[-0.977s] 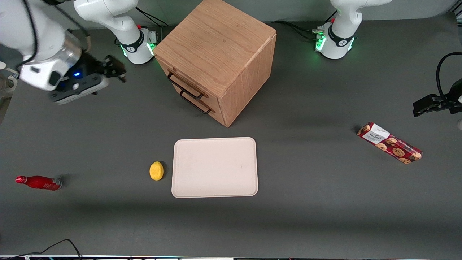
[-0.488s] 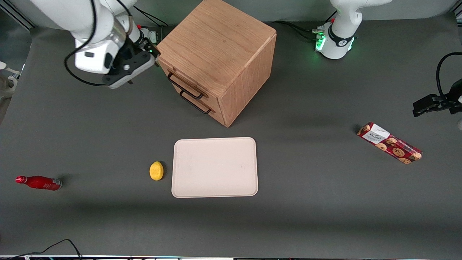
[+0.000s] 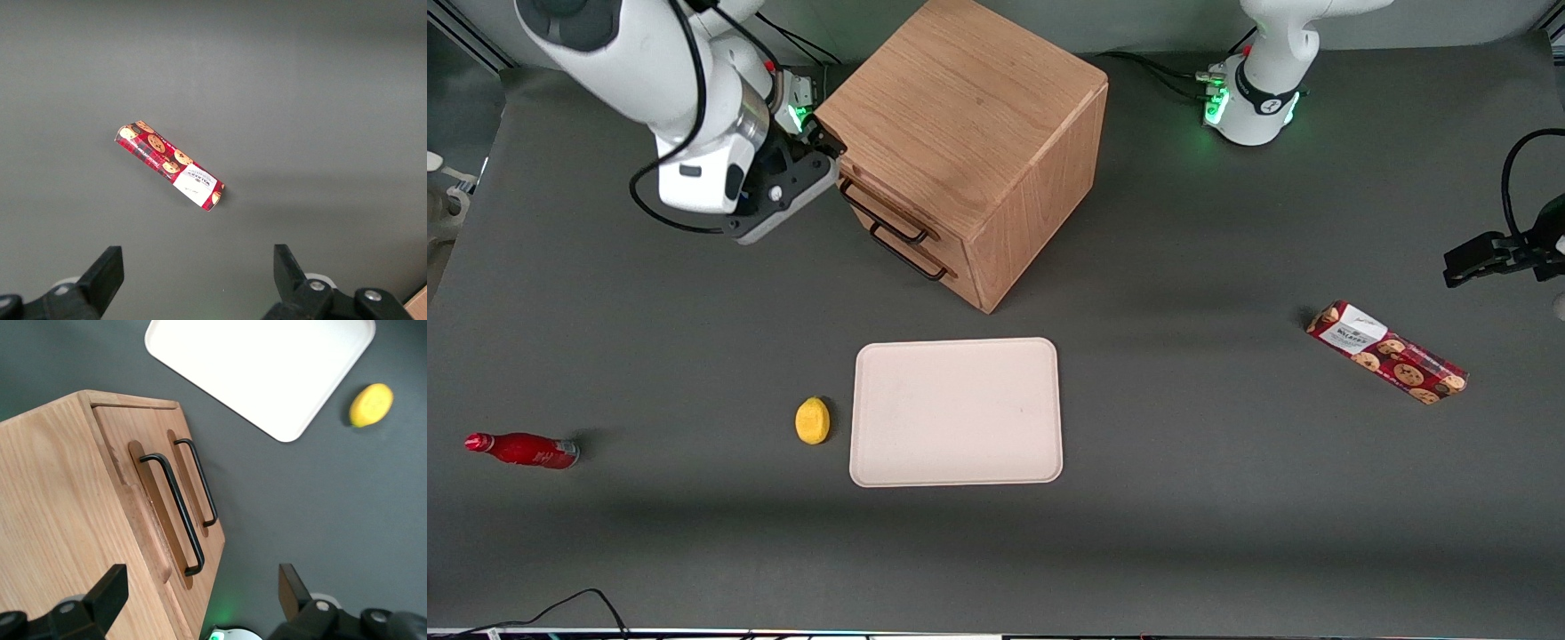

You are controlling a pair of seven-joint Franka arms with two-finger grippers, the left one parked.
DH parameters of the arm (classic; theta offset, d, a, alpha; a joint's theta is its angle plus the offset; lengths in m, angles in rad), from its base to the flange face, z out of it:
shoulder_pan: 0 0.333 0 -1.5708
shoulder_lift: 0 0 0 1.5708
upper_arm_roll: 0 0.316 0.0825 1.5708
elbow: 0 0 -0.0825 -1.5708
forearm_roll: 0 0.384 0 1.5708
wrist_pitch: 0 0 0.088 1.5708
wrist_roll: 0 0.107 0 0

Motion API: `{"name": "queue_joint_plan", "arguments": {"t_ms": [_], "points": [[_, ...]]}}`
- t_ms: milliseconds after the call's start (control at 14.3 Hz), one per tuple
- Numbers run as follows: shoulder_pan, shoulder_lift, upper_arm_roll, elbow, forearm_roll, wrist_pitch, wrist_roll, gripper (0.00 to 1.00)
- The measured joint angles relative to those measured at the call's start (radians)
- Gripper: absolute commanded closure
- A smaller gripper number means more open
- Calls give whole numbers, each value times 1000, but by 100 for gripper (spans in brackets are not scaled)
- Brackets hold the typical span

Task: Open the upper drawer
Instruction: 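Lower the right gripper onto the upper drawer's black handle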

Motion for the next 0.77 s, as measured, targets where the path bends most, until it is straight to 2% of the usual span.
{"name": "queue_joint_plan", "arguments": {"t_ms": [767], "points": [[-9,161,1,-37,58,21,-27,0]]}}
